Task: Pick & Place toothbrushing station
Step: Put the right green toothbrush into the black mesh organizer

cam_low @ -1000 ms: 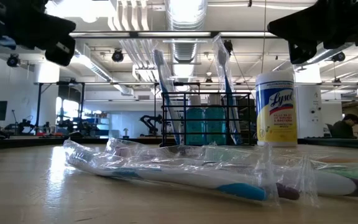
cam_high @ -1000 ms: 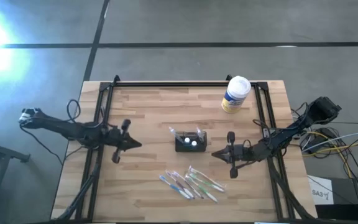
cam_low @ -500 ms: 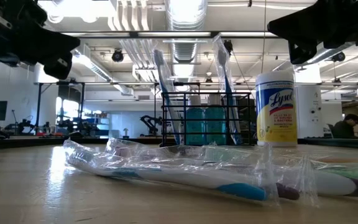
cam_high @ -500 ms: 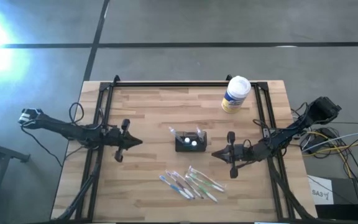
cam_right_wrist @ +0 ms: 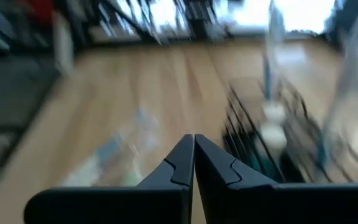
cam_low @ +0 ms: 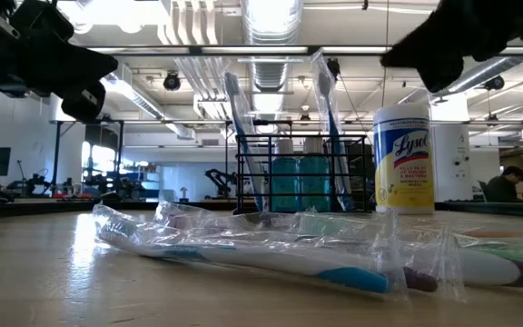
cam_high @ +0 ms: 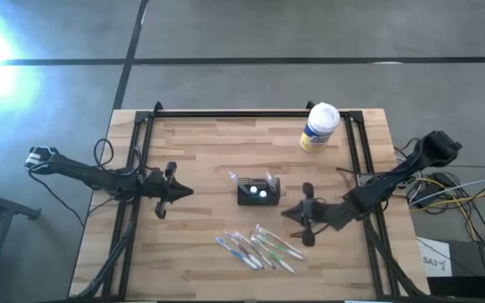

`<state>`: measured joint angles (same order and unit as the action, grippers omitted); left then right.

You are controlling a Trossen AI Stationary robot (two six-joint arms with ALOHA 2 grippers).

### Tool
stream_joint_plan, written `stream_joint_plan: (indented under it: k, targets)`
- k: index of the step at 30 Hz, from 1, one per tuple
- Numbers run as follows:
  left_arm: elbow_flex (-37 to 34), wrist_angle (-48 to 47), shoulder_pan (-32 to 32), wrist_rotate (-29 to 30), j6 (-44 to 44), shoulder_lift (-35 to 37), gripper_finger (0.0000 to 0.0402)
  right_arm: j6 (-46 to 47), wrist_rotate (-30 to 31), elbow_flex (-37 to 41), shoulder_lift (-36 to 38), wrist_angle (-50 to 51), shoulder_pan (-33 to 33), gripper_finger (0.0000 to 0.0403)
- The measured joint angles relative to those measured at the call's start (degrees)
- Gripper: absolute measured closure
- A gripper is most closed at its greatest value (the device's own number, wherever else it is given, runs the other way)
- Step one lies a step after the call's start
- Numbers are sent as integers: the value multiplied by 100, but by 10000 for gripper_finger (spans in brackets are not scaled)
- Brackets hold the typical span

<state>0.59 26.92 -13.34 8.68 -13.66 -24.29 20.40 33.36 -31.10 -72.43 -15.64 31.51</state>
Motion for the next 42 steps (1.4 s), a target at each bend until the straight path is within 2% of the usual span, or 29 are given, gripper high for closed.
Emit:
stream_joint_plan:
  k: [4,7,15,19,22,31,36,42]
  targets:
    - [-8,-23,-2,-1,-2,0,378,1555,9,-1048,-256,2870,2,394]
    - [-10,-117,-2,-1,-2,0,382,2258,-245,-1602,-534,3850,21,394]
    - [-12,-346,-2,-1,-4,-2,387,2417,-1491,-2603,-1550,4067,39,394]
    - [-14,-346,-2,-1,4,-13,389,2416,-1579,-3180,-2164,4215,128,393]
    - [-14,-346,-2,-1,41,-13,390,2382,-1762,-3687,-2661,4704,183,381]
    - [-16,-346,-2,-1,95,-13,392,2112,-2319,-4945,-3915,6038,182,289]
    - [-19,-346,-2,-3,97,-13,389,2100,-2338,-5308,-4299,6506,187,263]
    - [-21,-344,-2,-3,101,-13,391,2207,-2334,-5250,-4421,6528,168,261]
